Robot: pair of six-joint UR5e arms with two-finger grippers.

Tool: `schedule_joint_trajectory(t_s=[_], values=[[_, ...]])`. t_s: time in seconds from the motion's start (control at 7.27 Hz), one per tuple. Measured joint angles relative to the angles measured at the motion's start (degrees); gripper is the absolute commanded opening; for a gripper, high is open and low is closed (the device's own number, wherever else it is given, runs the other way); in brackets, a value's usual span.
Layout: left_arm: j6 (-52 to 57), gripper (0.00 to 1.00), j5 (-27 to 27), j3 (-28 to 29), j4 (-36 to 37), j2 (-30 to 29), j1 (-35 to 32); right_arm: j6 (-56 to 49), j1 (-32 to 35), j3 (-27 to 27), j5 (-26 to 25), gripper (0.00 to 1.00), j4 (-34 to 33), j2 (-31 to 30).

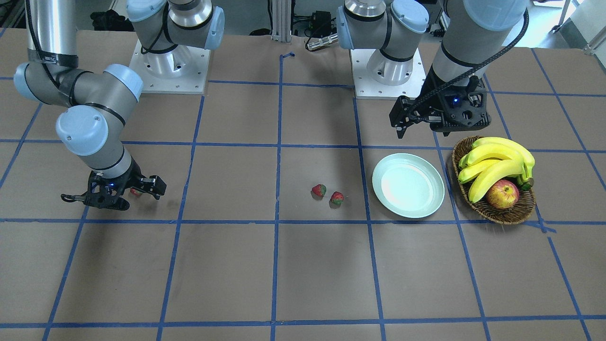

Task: Collect all strawberries into plate
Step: 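Move the right gripper to the last far strawberry and grasp it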

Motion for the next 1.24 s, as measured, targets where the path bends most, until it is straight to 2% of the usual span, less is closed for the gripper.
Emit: schedule_joint_trajectory(t_s=[0.14, 0.28, 0.41, 0.96, 1.24], values=[[0.0, 1.00, 0.0, 0.0, 0.0, 0.0, 0.0, -0.3, 0.0, 0.6, -1.3, 0.70, -0.1, 0.2], [0.0, 1.00, 0.0, 0.0, 0.0, -0.1, 0.0, -0.4, 0.0, 0.9, -3.3, 0.15, 0.2, 0.2], [0.0, 1.00, 0.1, -0.1, -0.1, 0.0, 0.0, -0.3, -0.1, 1.0, -4.3, 0.01, 1.0, 0.2], [0.0, 1.00, 0.0, -0.7, 0.0, 0.1, 0.0, 0.5, 0.1, -0.2, -5.0, 0.00, 3.5, -0.2], [0.0, 1.00, -0.2, -0.4, 0.2, 0.1, 0.0, 5.5, 4.1, -2.6, -2.8, 0.00, 6.8, -0.8]])
